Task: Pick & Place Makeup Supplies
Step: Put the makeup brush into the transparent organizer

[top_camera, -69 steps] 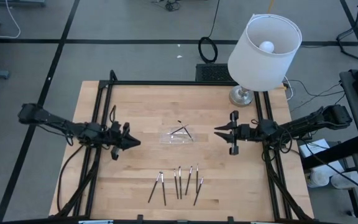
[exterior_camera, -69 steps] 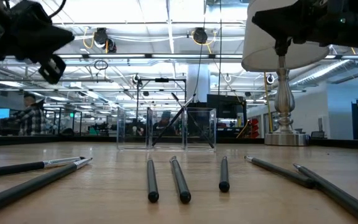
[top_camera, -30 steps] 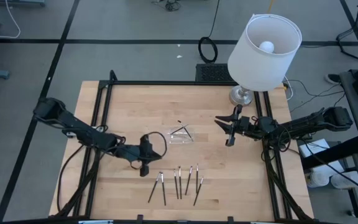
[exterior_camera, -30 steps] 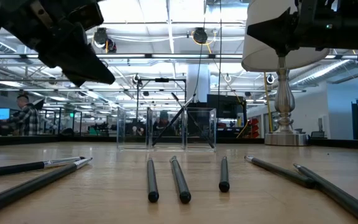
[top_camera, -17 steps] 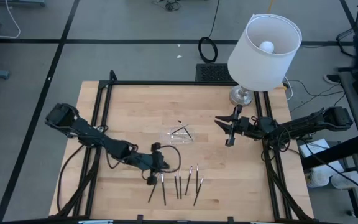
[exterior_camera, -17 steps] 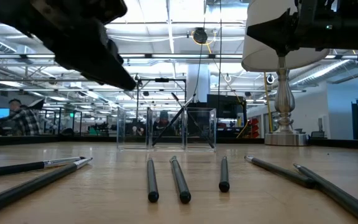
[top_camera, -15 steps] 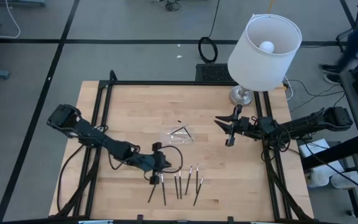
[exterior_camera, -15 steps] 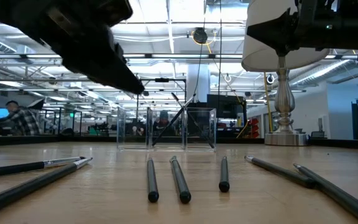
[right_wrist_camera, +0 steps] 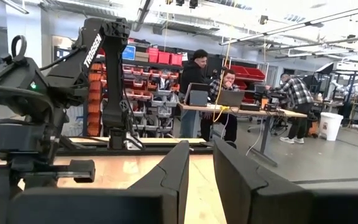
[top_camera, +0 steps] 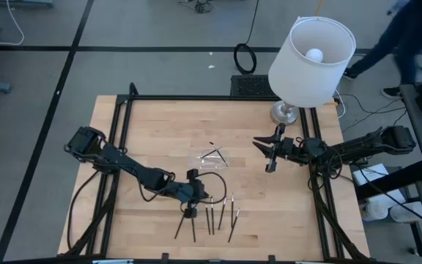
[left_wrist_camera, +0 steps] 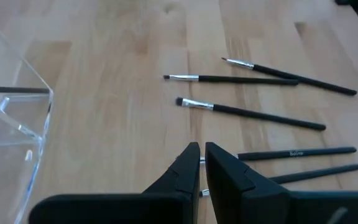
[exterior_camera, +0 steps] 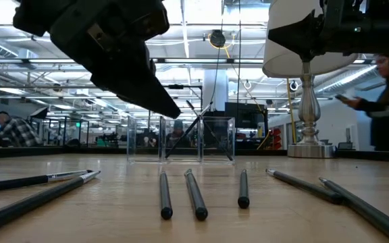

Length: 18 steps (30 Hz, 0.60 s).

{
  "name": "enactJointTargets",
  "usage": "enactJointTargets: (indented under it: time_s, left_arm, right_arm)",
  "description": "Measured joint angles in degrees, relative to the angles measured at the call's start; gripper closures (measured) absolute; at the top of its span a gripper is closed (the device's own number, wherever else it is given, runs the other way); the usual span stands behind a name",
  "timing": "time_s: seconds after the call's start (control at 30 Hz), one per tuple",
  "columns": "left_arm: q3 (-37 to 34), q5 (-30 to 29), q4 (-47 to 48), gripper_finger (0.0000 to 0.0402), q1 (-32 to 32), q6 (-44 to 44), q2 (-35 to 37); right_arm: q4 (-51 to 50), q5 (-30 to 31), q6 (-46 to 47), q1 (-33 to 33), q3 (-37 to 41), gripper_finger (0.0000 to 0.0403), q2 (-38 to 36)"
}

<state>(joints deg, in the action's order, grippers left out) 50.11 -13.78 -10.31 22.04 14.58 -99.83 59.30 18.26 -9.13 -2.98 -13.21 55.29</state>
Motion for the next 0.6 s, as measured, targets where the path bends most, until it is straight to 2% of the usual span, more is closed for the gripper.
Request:
enactJointTargets:
  time_s: [0.1,0.37,0.6]
  left_arm:
    - [0.00,0.57,0.04,0.0371,0.00,-0.91,-0.14]
    - [0.00,7.37,1.26,0.0371,0.66,-3.98,-0.14]
    - [-0.02,6.95,7.39,0.0371,0.48,2.22,0.61]
  right_arm:
    - [-0.01,-0.03,0.20,0.01,0.00,0.0338,0.00]
    - [2.24,-0.02,-2.44,0.01,0.00,0.0338,0.00]
    - [2.09,-0.28,-2.17,0.01,0.00,0.0338,0.00]
